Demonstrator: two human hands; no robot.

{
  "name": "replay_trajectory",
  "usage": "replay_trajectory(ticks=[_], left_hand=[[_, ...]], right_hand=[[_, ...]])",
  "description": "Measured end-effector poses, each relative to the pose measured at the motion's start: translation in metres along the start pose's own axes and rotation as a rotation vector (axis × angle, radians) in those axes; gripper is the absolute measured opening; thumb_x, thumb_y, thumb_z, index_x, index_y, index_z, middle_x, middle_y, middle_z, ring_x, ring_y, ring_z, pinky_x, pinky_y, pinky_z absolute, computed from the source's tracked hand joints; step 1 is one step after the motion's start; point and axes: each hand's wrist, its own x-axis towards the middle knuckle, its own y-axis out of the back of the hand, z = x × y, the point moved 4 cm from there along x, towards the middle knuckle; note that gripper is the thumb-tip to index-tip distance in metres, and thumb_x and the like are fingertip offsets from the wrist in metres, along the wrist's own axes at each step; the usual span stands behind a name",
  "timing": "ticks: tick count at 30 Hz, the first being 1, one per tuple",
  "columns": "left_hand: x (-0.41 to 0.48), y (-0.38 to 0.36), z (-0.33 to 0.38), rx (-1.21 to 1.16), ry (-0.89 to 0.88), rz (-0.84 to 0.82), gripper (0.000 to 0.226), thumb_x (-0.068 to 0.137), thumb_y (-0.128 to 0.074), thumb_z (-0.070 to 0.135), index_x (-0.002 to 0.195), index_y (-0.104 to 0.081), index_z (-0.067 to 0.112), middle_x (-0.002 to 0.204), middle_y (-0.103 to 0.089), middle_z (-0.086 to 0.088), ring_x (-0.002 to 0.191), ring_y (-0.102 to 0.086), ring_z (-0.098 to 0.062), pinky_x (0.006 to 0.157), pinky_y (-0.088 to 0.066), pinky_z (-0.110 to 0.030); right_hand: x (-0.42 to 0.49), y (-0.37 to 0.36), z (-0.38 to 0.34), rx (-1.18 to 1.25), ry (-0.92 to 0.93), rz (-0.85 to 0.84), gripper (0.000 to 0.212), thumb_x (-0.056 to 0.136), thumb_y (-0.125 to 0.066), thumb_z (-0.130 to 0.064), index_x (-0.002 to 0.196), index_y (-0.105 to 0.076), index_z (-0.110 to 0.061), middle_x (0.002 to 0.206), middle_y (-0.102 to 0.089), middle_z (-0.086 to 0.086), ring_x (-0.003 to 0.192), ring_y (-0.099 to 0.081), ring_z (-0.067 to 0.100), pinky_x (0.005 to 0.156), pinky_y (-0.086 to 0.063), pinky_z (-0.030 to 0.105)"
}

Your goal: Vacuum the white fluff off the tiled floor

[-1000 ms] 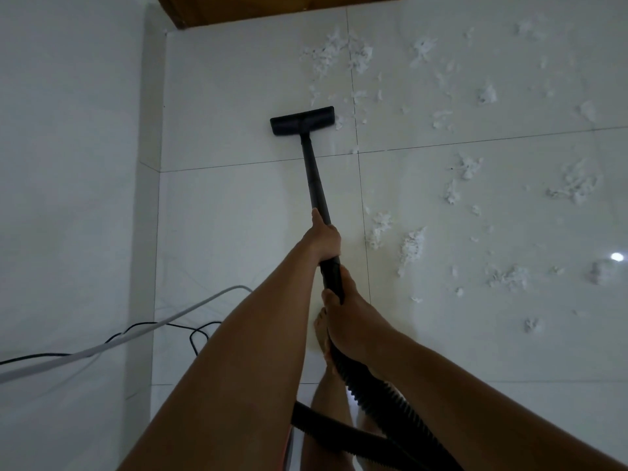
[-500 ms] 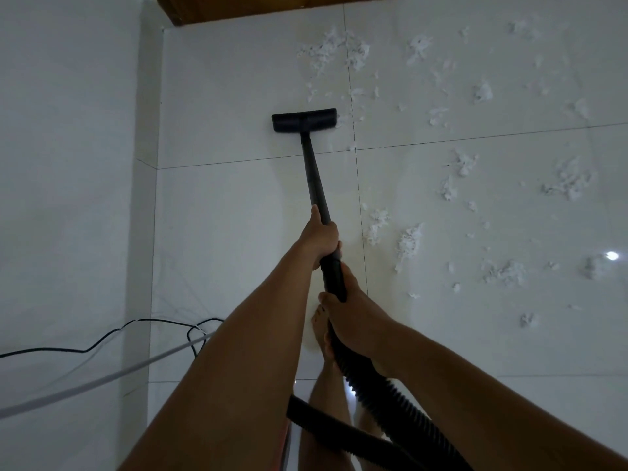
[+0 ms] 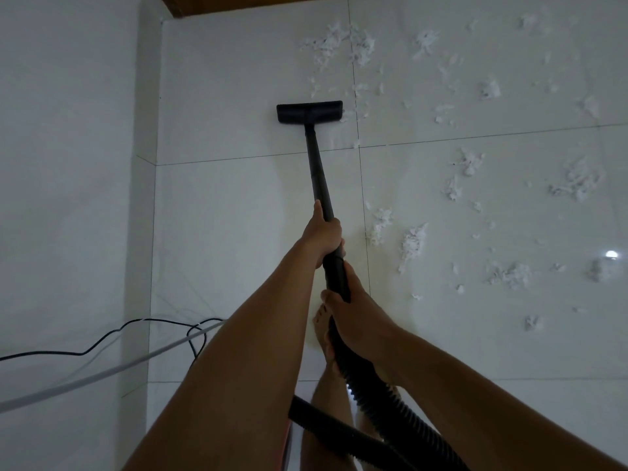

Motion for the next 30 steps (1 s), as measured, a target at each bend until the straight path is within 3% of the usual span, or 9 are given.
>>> replay_trajectory(ticks=[3,12,16,24,30], left_hand=[[0.005,-0.001,-0.003,-0.020,-0.008,-0.011,0.072,0.103,-0.038,0.015,0.157,-0.001,0.044,0.071,-0.053,-0.008,0.058,-0.051,-0.015,0.061,-0.053,-0.031],[0.021,0.003,0.001,0.025,-0.014,-0.013,0.071,0.104,-0.038,0.018,0.157,0.002,0.046,0.073,-0.054,-0.009,0.060,-0.053,-0.017,0.064,-0.054,-0.033],[0.030,0.007,0.016,0.017,-0.010,-0.009,0.071,0.104,-0.038,0.018,0.157,0.001,0.046,0.074,-0.054,-0.009,0.060,-0.053,-0.017,0.065,-0.055,-0.033],[0.059,0.014,0.049,0.058,-0.021,-0.016,0.071,0.104,-0.036,0.020,0.157,0.003,0.045,0.078,-0.056,-0.011,0.063,-0.056,-0.019,0.075,-0.057,-0.039],[0.081,0.026,0.081,0.094,-0.025,-0.014,0.072,0.103,-0.036,0.019,0.157,0.004,0.045,0.077,-0.056,-0.011,0.063,-0.056,-0.019,0.083,-0.059,-0.043]], right_hand=[[0.004,0.000,0.005,0.005,-0.004,0.001,0.064,0.111,-0.040,-0.023,0.157,-0.009,-0.054,0.066,-0.057,0.010,0.037,-0.055,0.009,0.039,-0.046,0.021],[0.018,-0.004,0.005,0.034,-0.039,0.004,0.062,0.110,-0.040,-0.025,0.150,-0.011,-0.064,0.070,-0.060,0.014,0.041,-0.058,0.014,0.043,-0.051,0.026],[0.028,0.000,-0.011,0.022,-0.022,0.007,0.062,0.111,-0.039,-0.025,0.155,-0.009,-0.057,0.068,-0.057,0.010,0.037,-0.055,0.008,0.040,-0.047,0.021],[0.054,0.009,-0.042,0.068,-0.091,-0.008,0.063,0.110,-0.041,-0.030,0.148,-0.009,-0.067,0.072,-0.057,0.017,0.041,-0.058,0.016,0.041,-0.051,0.026],[0.079,0.014,-0.074,0.031,-0.091,-0.005,0.065,0.111,-0.040,-0.029,0.152,-0.004,-0.063,0.069,-0.057,0.014,0.040,-0.057,0.015,0.042,-0.051,0.026]])
